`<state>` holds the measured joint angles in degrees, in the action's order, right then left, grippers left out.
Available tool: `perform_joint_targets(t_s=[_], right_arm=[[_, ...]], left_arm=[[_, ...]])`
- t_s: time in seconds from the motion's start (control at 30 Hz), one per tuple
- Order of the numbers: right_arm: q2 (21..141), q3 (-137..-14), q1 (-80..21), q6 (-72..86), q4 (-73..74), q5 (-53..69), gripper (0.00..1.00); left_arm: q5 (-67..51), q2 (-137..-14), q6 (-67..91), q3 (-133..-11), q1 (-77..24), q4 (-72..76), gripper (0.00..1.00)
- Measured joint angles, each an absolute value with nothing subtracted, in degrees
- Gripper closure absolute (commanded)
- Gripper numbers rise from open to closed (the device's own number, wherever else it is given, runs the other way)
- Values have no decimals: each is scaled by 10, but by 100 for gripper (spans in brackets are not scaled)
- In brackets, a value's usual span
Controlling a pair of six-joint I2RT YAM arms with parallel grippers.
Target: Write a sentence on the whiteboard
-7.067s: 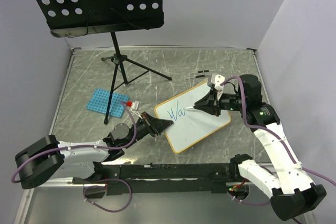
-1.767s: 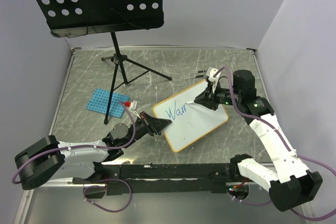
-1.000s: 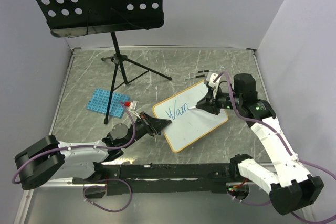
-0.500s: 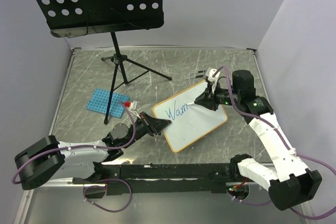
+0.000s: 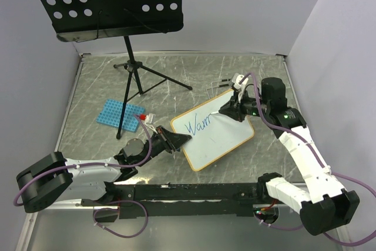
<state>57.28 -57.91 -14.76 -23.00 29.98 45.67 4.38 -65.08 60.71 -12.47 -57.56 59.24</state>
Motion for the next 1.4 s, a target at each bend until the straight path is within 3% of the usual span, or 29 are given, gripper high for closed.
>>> perform_joint_targets(t_s=[0.77, 1.4], right_arm=[[546, -568, -135, -289, 384, 477, 100], [553, -571, -130, -238, 321, 475, 100]], left_arm=[[44, -651, 607, -124, -576, 597, 99], [44, -644, 607, -121, -576, 601, 99]])
